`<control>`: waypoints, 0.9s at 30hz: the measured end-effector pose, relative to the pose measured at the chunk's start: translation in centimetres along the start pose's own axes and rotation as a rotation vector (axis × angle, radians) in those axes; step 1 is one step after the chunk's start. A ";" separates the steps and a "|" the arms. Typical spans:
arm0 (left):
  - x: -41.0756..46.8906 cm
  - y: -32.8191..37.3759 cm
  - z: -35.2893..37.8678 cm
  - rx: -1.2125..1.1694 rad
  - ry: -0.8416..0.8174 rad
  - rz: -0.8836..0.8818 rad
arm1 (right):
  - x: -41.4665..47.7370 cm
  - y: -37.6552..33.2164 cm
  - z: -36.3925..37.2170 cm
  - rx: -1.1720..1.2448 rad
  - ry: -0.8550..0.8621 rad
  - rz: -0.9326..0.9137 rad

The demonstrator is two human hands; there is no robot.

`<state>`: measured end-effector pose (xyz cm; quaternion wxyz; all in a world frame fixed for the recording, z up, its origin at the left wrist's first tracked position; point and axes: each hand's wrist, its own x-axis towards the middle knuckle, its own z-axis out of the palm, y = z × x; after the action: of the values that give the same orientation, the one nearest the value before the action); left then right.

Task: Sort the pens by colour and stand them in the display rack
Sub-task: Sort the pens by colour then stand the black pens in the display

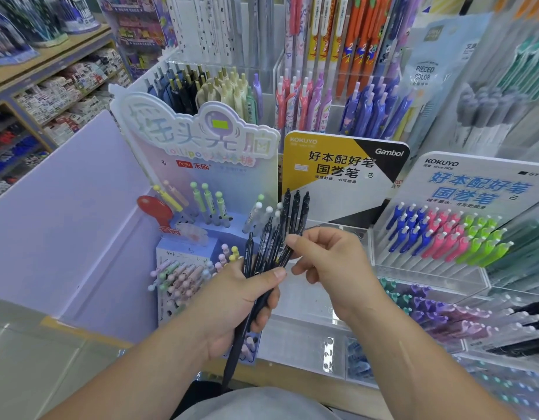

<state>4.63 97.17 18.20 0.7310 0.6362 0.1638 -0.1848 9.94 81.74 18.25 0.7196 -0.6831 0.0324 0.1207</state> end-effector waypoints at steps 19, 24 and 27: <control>0.3 -0.4 -2.6 -0.384 0.117 -0.172 | 2.8 -0.1 -1.2 -0.765 0.312 -0.652; 0.2 -0.3 -2.9 -0.514 0.144 -0.182 | 3.4 0.3 -1.2 -0.865 0.286 -0.663; 0.2 -0.5 -2.9 -0.535 0.121 -0.149 | 3.7 1.9 -0.8 -0.943 0.259 -0.665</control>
<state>4.55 99.96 17.28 0.8461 0.4168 0.2964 -0.1500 13.22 81.47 15.56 0.3275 -0.9119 -0.1530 -0.1944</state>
